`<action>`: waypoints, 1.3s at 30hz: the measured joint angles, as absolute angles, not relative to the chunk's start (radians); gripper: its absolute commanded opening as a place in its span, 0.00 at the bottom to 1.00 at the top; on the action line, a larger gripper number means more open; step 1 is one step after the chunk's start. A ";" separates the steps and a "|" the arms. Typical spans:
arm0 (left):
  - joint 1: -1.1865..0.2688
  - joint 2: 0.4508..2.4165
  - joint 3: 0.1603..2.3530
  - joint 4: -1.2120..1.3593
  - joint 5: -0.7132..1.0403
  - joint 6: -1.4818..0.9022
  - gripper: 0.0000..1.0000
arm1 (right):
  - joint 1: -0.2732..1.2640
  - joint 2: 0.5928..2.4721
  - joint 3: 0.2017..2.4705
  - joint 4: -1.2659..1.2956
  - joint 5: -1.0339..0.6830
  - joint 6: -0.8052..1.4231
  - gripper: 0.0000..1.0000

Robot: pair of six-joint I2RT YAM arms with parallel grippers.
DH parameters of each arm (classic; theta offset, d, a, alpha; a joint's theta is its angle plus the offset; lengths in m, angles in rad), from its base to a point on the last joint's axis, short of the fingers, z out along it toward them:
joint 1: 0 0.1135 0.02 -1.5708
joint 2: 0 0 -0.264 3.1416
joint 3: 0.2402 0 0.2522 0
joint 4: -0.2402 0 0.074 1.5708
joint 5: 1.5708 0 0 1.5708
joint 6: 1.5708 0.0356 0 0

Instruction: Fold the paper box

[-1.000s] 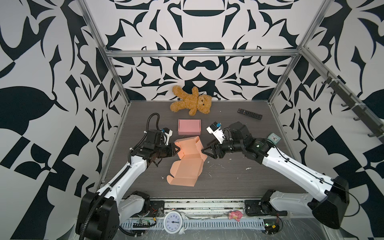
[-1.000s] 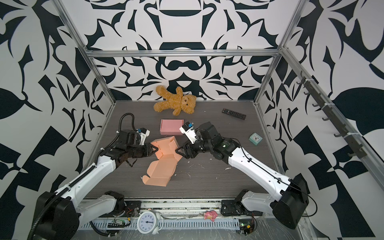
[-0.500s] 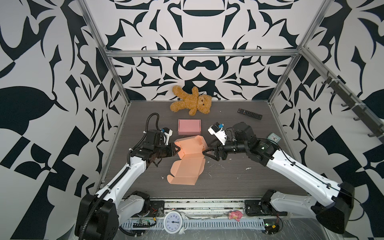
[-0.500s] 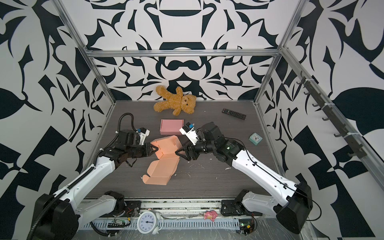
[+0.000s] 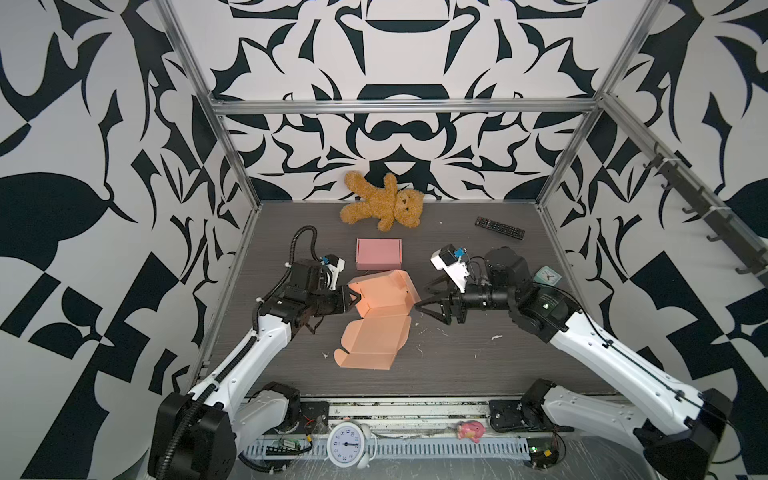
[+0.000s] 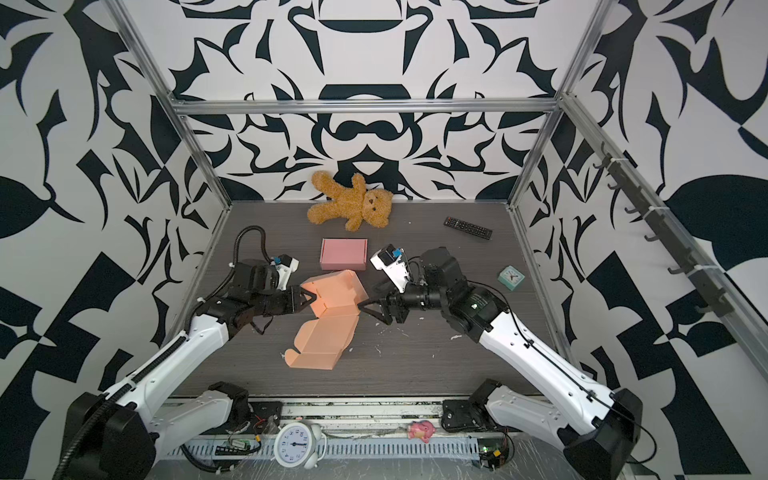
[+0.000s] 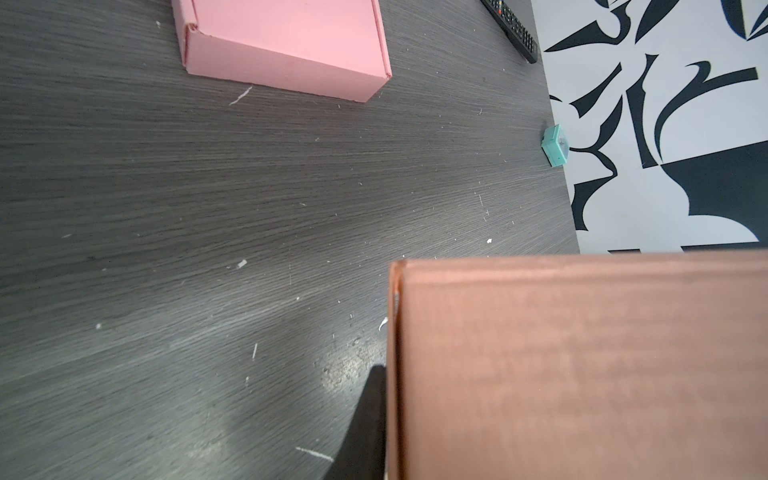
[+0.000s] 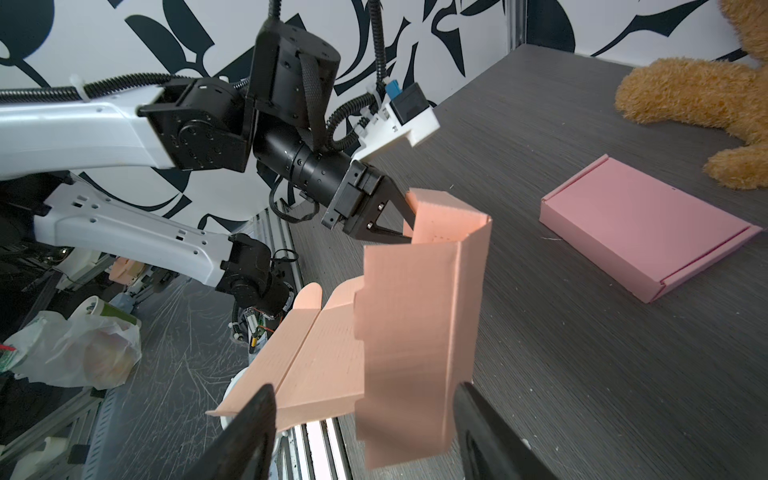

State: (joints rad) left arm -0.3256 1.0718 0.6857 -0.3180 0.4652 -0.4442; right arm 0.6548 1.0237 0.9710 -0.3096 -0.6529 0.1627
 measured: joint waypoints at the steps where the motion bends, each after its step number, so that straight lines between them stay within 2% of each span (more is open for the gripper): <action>1: -0.326 1.071 0.686 -0.318 0.466 -0.445 0.13 | 0.641 1.021 0.966 -0.305 -0.659 0.168 0.67; 9: -0.326 1.064 0.686 -0.315 0.472 -0.445 0.13 | 0.551 1.067 0.945 -0.270 -0.681 0.218 0.62; 21: -0.326 1.066 0.686 -0.305 0.476 -0.447 0.13 | 0.582 1.085 0.925 -0.226 -0.708 0.215 0.61; 31: -0.326 1.072 0.686 -0.295 0.477 -0.449 0.14 | 0.624 1.102 0.921 -0.201 -0.683 0.200 0.61; 39: -0.326 1.074 0.686 -0.292 0.476 -0.453 0.14 | 0.673 1.145 0.923 -0.215 -0.611 0.180 0.57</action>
